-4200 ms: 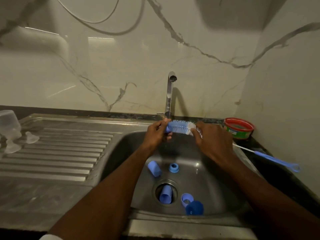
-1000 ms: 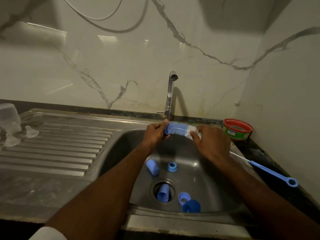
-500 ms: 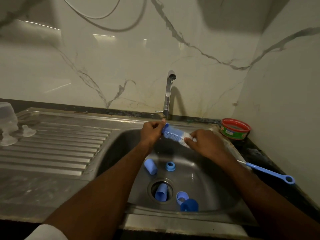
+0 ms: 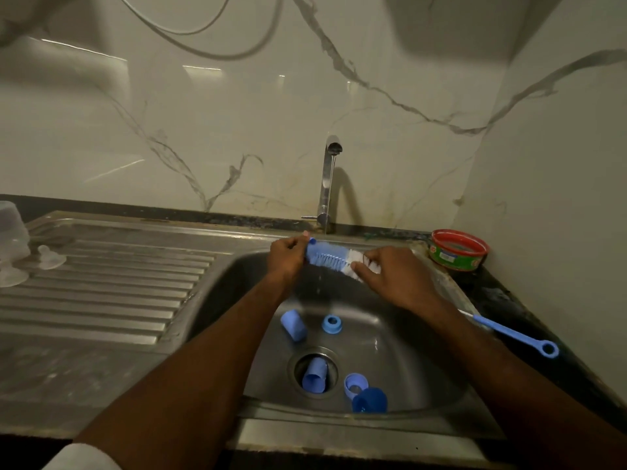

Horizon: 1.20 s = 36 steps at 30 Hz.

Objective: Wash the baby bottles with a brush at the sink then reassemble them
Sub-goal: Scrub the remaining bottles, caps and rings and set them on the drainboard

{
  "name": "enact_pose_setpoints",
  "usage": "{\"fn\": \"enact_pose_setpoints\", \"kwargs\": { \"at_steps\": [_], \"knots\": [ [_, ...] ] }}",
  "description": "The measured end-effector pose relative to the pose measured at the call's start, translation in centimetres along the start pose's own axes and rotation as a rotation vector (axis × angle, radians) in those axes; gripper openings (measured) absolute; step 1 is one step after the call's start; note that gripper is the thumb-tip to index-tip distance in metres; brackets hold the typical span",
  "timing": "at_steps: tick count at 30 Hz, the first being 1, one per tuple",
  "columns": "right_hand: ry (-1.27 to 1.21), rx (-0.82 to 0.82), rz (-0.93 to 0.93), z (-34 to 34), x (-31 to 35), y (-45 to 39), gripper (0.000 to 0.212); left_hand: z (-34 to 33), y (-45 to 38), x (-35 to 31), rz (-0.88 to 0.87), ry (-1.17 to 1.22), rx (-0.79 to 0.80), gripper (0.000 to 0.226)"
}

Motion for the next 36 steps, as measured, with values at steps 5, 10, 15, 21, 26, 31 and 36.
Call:
{"fn": "enact_pose_setpoints", "kwargs": {
  "at_steps": [5, 10, 15, 21, 26, 31, 36],
  "knots": [
    [0.037, -0.171, -0.139, 0.7, -0.7, -0.4, 0.042, -1.5, 0.8, -0.4, 0.16, 0.092, 0.117, 0.02],
    [0.121, -0.099, -0.143, 0.2, -1.0, 0.5, 0.043, -1.1, -0.2, 0.5, 0.192, 0.089, 0.016, 0.025],
    [0.193, -0.109, -0.071, 0.4, 0.4, 0.8, 0.039, -0.6, -0.8, 0.4, 0.2, 0.144, -0.043, 0.023],
    [0.163, -0.19, -0.128, 0.2, -0.3, 0.1, 0.035, -2.0, -0.1, 0.5, 0.16, 0.082, 0.069, 0.024],
    [0.206, -0.141, -0.092, 0.8, -0.8, 0.5, 0.042, -0.6, -1.3, 0.9, 0.16, 0.13, -0.046, 0.021],
    [0.255, -0.241, -0.051, 0.2, 0.5, 0.7, 0.037, -0.9, -0.4, 0.6, 0.103, 0.087, 0.079, 0.026],
    [0.314, -0.124, -0.065, 0.5, 0.2, 0.1, 0.041, -1.2, 0.0, 0.1, -0.073, -0.038, 0.083, 0.034]
  ]
}}
Point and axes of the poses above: each hand's wrist, its own y-axis away from the middle knuckle, its own z-axis out of the back of the hand, x = y × z, the point moved 1 cm from there along -y, towards the middle knuckle, and after that the axes turned 9 degrees about y, right-handed, at the moved point
